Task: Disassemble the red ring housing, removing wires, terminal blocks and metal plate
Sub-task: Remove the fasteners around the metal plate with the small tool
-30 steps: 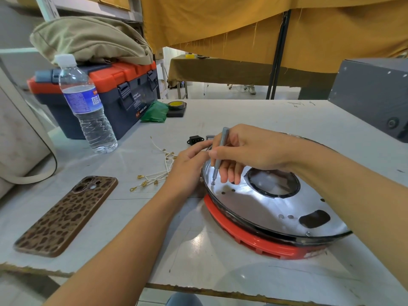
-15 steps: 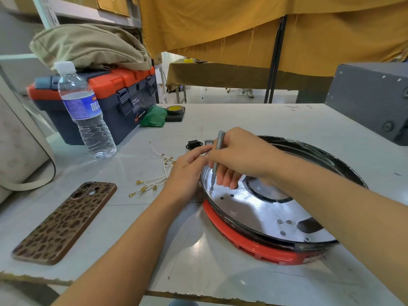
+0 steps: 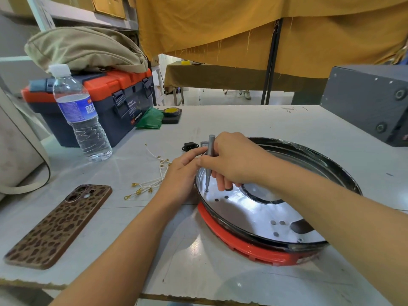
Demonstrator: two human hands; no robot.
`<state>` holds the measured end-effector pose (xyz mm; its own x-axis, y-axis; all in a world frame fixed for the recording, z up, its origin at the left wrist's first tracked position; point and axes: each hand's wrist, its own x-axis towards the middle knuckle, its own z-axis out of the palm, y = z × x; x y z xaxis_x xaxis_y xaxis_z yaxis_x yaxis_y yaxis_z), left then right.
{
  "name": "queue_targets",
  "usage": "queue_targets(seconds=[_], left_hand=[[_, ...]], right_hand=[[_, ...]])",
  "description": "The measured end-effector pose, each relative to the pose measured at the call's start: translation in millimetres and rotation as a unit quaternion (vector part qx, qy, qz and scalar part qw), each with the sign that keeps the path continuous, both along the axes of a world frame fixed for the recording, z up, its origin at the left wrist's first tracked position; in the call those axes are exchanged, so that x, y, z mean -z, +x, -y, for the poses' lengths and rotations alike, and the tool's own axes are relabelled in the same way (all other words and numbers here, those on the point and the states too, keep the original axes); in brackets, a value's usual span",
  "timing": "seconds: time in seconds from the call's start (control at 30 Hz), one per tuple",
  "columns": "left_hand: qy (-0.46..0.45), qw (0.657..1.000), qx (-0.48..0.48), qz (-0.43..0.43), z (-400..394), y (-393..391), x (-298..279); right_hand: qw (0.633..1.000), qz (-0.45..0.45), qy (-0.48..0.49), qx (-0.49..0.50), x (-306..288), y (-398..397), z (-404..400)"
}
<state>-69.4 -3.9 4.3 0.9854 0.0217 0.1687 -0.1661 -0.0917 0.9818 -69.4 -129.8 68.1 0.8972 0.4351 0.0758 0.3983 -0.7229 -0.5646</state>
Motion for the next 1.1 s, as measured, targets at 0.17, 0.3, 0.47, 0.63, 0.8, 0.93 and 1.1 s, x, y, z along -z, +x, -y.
queue_targets(seconds=[0.17, 0.3, 0.47, 0.63, 0.8, 0.93, 1.1], left_hand=[[-0.003, 1.000, 0.004, 0.003, 0, -1, -1], [0.005, 1.000, 0.007, 0.014, -1, -1, 0], [0.008, 1.000, 0.005, 0.008, -1, -1, 1], [0.008, 1.000, -0.001, 0.000, -2, 0, 1], [0.001, 1.000, -0.003, 0.001, -1, -2, 0], [-0.008, 1.000, -0.004, -0.002, 0, -3, -3], [-0.007, 1.000, -0.008, 0.003, 2, -4, -4]], right_hand=[[0.999, 0.008, -0.010, -0.030, 0, 0, 2], [0.997, -0.026, 0.010, -0.073, -4, 4, 11], [0.992, -0.050, 0.010, -0.112, -8, 8, 16], [0.991, -0.071, 0.023, -0.115, -9, 9, 18], [0.993, -0.081, 0.063, -0.061, -1, 5, 8], [0.983, -0.127, 0.134, -0.016, 4, 3, 4], [0.971, -0.158, 0.179, 0.020, 5, 2, 5]])
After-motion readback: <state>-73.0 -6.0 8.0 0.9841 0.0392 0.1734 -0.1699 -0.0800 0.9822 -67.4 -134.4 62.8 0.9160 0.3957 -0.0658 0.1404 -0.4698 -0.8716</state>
